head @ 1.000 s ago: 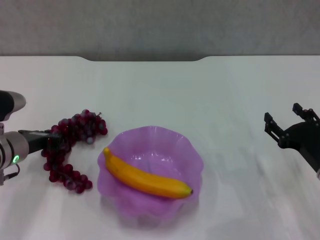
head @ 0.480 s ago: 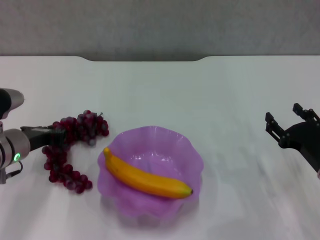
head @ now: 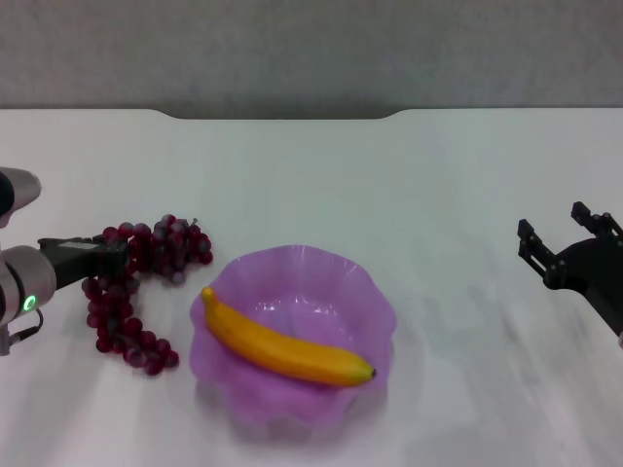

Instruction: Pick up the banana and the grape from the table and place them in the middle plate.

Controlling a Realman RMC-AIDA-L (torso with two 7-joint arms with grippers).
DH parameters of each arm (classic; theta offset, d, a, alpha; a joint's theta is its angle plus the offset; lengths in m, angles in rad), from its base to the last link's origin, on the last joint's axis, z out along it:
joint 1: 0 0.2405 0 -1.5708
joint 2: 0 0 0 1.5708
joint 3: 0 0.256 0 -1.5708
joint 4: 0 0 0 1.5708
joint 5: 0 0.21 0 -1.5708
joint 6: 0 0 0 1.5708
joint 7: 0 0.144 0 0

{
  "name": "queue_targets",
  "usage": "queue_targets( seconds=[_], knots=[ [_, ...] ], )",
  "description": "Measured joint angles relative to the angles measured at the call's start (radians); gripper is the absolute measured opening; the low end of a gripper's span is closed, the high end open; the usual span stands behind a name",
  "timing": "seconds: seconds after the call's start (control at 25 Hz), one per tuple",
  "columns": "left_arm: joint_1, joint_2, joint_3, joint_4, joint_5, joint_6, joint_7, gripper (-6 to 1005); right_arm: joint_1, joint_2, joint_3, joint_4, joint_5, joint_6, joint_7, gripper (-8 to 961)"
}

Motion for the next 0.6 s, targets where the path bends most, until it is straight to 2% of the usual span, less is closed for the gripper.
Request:
queue_targets(
  seconds=[0.6],
  knots=[
    [0.067, 0.002, 0.036, 0.133, -0.049, -0.012, 0.022, 231, -0.001, 0.000, 0.000, 0.000, 0.000, 0.009, -0.001, 768]
  ],
)
